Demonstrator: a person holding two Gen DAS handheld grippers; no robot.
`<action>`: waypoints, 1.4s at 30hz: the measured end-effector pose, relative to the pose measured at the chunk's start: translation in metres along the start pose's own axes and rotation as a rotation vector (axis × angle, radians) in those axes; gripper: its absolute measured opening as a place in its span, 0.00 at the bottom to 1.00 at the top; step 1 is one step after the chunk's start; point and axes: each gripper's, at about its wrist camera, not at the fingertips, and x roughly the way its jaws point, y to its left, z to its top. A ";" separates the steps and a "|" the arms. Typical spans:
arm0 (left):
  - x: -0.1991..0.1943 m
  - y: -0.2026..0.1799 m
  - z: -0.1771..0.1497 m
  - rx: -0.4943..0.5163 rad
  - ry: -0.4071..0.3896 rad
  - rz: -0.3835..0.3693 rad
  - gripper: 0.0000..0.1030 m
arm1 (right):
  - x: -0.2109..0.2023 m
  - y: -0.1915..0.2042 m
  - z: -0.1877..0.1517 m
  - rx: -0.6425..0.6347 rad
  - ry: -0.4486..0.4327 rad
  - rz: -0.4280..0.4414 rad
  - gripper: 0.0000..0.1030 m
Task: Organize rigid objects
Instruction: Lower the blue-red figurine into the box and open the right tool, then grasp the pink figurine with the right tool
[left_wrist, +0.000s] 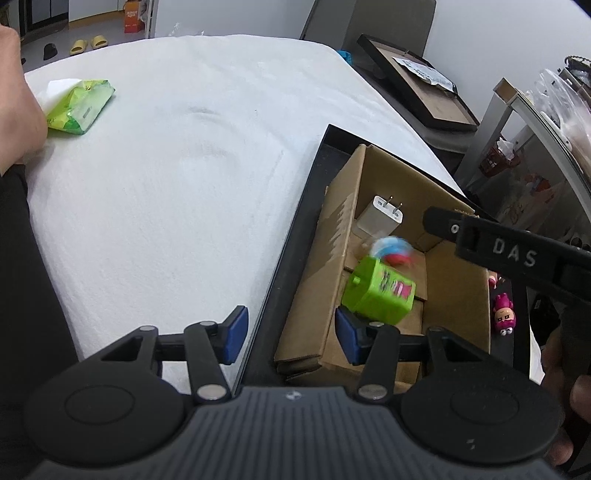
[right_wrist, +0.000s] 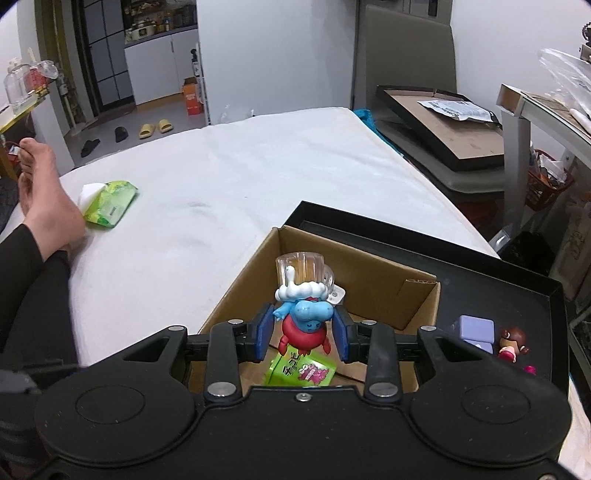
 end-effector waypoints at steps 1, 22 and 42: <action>0.000 -0.001 0.000 0.001 -0.002 0.003 0.48 | -0.001 -0.002 0.000 0.007 -0.009 -0.007 0.51; 0.001 -0.032 -0.003 0.093 -0.019 0.083 0.18 | -0.021 -0.099 -0.038 0.192 -0.004 -0.096 0.55; 0.008 -0.061 0.004 0.155 -0.019 0.144 0.28 | 0.000 -0.192 -0.080 0.329 0.055 -0.230 0.61</action>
